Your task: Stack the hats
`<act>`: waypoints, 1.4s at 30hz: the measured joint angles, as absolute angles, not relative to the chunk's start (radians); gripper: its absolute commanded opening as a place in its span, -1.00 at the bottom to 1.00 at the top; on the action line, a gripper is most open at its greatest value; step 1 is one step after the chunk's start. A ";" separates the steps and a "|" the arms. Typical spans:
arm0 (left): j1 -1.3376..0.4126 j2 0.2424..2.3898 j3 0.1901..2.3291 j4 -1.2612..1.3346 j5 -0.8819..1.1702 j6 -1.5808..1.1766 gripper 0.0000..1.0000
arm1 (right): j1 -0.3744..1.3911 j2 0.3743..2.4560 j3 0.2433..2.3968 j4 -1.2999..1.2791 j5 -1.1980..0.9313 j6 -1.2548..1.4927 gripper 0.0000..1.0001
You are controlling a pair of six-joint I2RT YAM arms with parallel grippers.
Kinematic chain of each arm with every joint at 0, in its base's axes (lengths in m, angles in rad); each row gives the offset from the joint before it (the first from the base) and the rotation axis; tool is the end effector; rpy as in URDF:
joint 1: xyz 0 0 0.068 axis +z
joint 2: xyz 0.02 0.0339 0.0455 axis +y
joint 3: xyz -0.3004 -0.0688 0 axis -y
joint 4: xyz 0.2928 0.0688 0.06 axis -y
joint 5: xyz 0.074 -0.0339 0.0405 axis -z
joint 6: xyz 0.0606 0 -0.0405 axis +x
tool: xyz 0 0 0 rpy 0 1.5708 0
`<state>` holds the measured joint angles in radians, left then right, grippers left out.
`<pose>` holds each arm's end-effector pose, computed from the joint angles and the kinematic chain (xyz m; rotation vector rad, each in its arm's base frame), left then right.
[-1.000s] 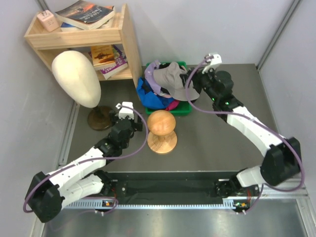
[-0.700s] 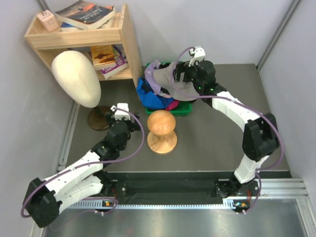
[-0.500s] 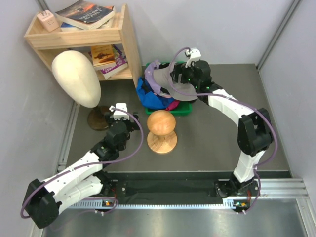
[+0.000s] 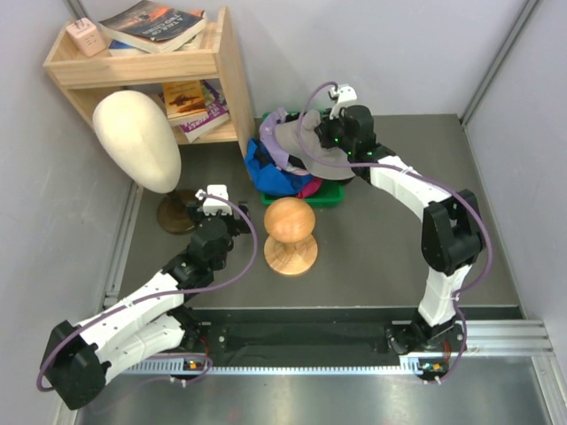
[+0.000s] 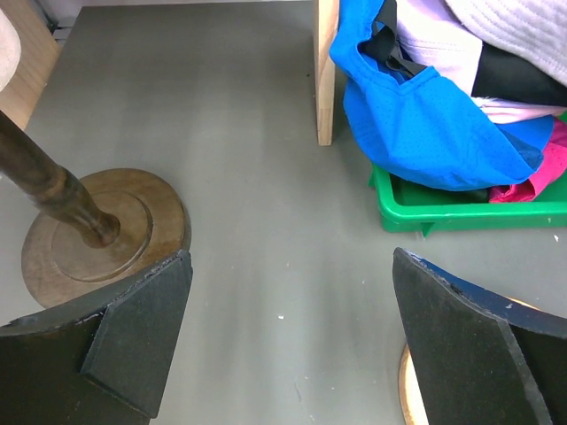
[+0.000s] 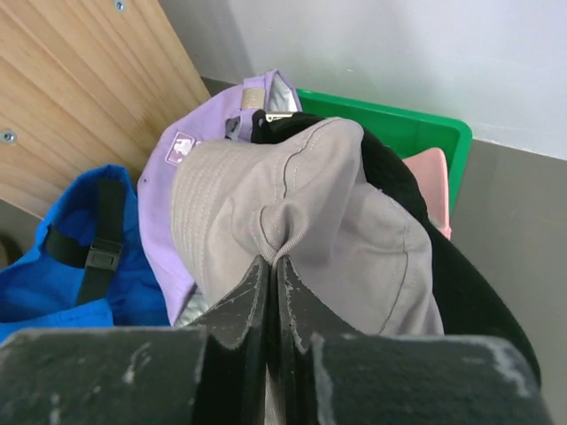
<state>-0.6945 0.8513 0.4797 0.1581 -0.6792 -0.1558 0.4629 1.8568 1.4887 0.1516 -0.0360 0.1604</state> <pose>0.2050 -0.1212 0.2634 -0.0142 1.7364 -0.0180 0.4741 0.2390 0.3234 -0.2990 1.7878 0.4778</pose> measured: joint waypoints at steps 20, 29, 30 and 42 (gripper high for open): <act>-0.694 0.737 0.624 0.130 -0.505 -0.230 0.98 | 0.508 1.439 1.477 0.257 -0.187 0.242 -1.00; -0.694 0.747 0.744 0.229 -0.321 -0.328 0.98 | 0.525 1.349 1.345 0.337 -0.329 0.353 -1.00; -0.694 0.755 0.762 0.240 -0.300 -0.339 0.96 | 0.529 1.343 1.334 0.337 -0.343 0.361 -1.00; -0.694 0.855 0.923 0.372 -0.117 -0.393 0.89 | 0.542 1.205 1.254 0.362 -0.416 0.403 -1.00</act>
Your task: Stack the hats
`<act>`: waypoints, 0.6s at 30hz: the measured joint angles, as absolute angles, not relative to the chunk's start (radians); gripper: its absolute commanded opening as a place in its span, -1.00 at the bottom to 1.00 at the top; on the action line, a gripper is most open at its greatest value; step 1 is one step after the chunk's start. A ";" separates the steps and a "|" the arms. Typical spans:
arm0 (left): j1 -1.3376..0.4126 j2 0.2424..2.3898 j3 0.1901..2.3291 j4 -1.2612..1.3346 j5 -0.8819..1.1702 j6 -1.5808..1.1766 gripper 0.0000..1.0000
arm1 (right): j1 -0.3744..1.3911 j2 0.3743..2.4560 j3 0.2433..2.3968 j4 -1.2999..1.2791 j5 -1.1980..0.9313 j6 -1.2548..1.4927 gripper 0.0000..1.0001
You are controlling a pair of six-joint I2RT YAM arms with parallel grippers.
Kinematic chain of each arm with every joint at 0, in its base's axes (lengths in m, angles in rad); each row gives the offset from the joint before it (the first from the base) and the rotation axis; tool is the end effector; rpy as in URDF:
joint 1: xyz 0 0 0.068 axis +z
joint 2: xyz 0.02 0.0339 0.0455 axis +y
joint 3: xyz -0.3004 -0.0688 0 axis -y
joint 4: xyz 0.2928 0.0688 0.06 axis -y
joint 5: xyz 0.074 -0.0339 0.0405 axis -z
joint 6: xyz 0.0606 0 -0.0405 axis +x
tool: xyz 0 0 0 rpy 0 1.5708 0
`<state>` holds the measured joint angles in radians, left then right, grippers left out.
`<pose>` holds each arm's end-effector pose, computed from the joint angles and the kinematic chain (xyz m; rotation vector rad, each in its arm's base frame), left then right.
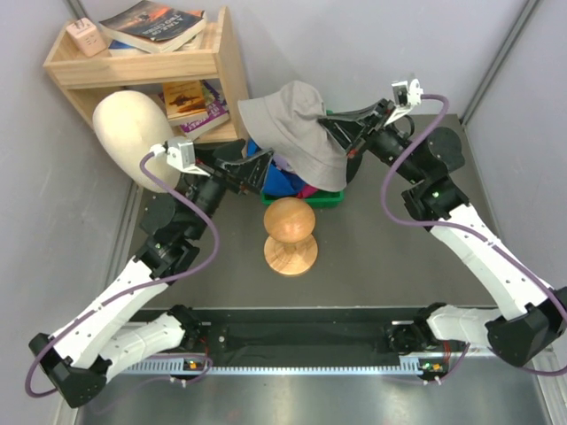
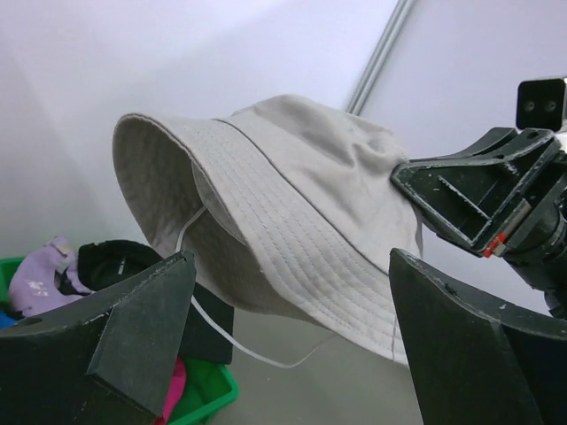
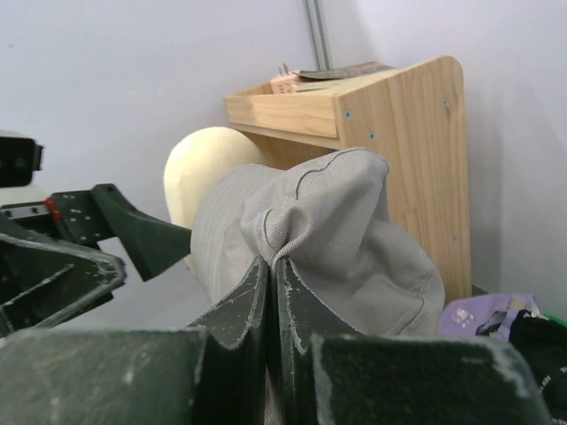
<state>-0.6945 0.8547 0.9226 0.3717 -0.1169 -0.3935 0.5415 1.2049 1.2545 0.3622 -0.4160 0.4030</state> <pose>0.1830 -0.1432 0.4769 0.0691 1.1777 -0.8990 0.2621 0.1862 0.5203 -0.4707 1.1742 1.0631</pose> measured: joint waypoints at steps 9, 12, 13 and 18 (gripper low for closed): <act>-0.694 0.935 1.002 0.378 -0.049 -0.403 0.46 | 0.542 1.168 1.220 0.375 -0.456 0.418 -1.00; -0.694 0.941 1.006 0.395 -0.036 -0.413 -0.21 | 0.542 1.165 1.210 0.374 -0.461 0.421 -1.00; -0.694 0.941 1.008 0.398 -0.037 -0.414 -0.40 | 0.542 1.164 1.208 0.374 -0.462 0.421 -1.00; -0.694 0.942 1.018 0.386 -0.069 -0.408 -1.00 | 0.542 1.160 1.191 0.373 -0.459 0.419 -1.00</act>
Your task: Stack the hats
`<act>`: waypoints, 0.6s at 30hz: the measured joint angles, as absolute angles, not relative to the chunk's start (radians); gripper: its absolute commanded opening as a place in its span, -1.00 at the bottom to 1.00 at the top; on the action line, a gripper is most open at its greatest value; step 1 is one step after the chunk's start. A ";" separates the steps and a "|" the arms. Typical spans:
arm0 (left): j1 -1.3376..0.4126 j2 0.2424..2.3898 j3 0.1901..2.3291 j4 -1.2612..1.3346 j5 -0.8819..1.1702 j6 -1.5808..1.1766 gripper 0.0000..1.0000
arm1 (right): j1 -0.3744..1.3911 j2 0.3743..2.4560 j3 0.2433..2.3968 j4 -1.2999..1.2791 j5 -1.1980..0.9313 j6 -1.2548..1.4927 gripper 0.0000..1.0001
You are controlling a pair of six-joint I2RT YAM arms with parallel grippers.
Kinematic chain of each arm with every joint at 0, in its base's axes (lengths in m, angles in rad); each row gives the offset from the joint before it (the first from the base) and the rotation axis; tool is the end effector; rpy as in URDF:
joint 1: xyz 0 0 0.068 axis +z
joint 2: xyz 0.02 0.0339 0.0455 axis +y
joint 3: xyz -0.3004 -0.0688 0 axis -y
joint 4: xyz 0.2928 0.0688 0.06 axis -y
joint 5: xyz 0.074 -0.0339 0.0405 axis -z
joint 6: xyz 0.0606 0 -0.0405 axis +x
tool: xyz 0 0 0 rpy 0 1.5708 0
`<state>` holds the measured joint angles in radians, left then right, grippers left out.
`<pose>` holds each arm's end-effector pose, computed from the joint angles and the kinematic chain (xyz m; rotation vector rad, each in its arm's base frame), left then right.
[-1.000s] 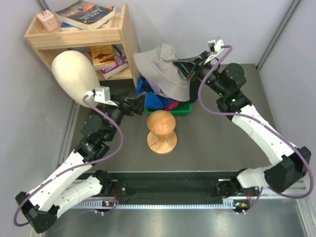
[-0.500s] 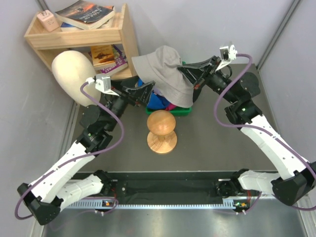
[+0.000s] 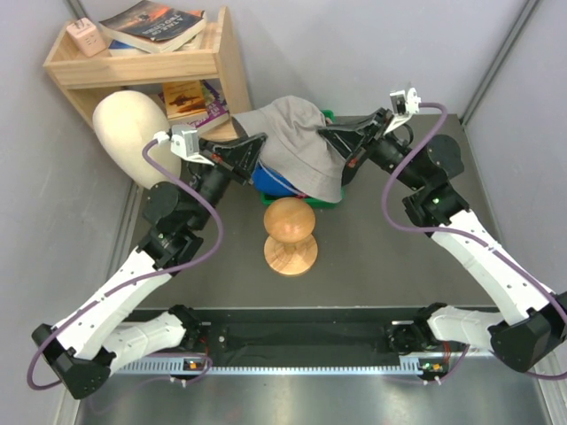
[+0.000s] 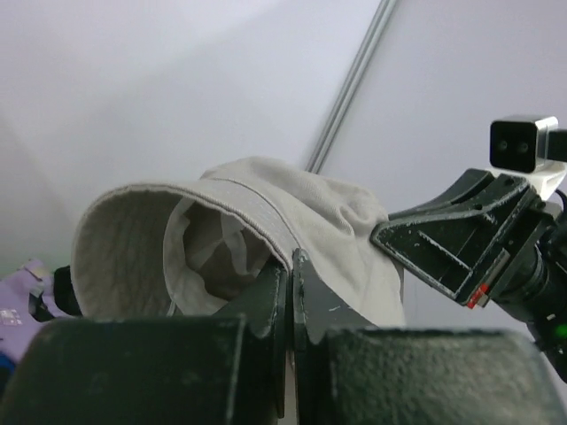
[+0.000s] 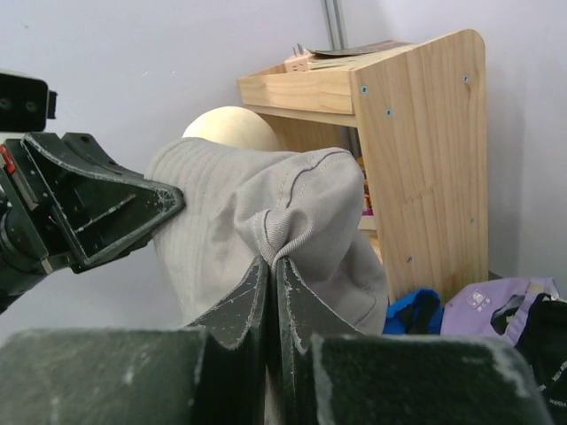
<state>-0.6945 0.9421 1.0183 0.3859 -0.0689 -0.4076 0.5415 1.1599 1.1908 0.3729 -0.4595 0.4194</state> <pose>0.1956 -0.1575 0.4985 0.1017 1.1542 -0.9444 0.2508 0.1822 0.5083 -0.5028 1.1842 1.1005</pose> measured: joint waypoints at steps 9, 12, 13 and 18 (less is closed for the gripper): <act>-0.644 1.047 1.232 0.203 -0.094 -0.385 -1.00 | 0.542 1.158 1.153 0.378 -0.414 0.403 0.21; -0.583 1.110 1.348 0.122 -0.069 -0.386 -1.00 | 0.544 1.158 1.131 0.373 -0.391 0.382 0.57; -0.567 1.124 1.376 0.102 -0.060 -0.387 -1.00 | 0.545 1.157 1.125 0.369 -0.384 0.377 0.61; -0.430 1.183 1.541 -0.052 0.022 -0.392 -1.00 | 0.547 1.118 1.089 0.325 -0.333 0.340 0.75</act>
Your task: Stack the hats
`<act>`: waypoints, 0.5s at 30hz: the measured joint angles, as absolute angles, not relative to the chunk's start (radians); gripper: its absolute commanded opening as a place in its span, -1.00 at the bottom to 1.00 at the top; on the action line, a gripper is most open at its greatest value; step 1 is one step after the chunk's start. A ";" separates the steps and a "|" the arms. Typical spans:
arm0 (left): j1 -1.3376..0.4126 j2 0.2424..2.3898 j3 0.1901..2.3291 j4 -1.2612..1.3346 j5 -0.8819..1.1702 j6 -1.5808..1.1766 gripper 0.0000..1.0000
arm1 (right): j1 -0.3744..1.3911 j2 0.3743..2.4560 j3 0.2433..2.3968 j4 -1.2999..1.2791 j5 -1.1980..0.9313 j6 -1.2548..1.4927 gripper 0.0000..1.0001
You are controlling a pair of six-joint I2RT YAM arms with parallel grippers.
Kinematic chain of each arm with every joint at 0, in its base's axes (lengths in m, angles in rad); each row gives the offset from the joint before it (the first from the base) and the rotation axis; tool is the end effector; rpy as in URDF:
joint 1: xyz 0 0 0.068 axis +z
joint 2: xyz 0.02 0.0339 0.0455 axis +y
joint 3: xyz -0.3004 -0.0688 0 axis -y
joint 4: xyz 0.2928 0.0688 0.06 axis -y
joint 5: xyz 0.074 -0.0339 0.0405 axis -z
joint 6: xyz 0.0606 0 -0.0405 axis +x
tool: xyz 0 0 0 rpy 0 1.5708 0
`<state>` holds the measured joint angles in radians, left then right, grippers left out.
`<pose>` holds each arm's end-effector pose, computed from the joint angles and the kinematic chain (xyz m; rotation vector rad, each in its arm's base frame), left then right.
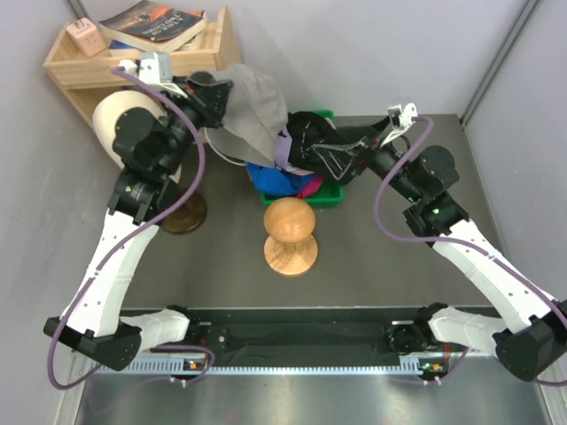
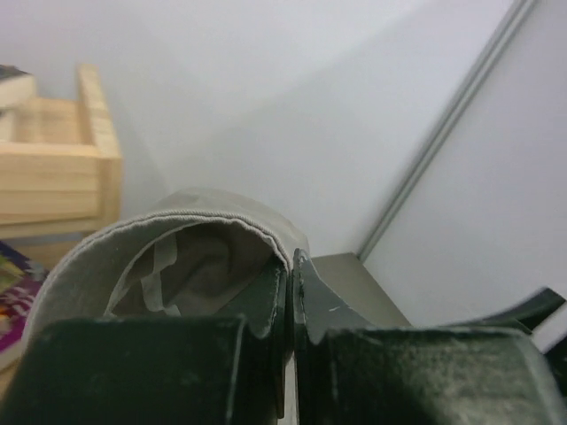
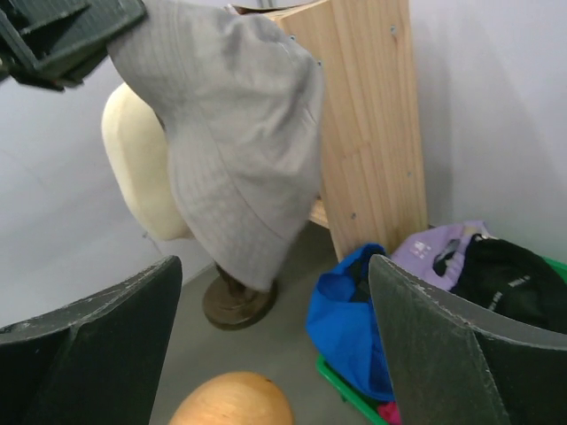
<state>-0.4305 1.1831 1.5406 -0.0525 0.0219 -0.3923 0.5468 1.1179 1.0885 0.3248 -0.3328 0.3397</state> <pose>0.2613 -0.1214 0.5907 0.0442 1.2986 -0.7213 0.2533 0.1774 0.4732 -0.4345 1.2834 0.9654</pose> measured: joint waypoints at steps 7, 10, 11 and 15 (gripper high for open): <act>-0.224 1.226 1.684 -0.216 0.160 -0.406 -1.00 | 0.547 1.029 1.048 0.277 -0.247 0.280 0.85; -0.159 1.265 1.743 -0.266 0.252 -0.417 -1.00 | 0.547 1.009 1.044 0.271 -0.221 0.263 0.86; -0.133 1.283 1.763 -0.278 0.289 -0.421 -1.00 | 0.547 1.006 1.041 0.271 -0.216 0.260 0.86; -0.025 1.343 1.800 -0.305 0.450 -0.449 -1.00 | 0.547 0.997 1.032 0.258 -0.193 0.244 0.87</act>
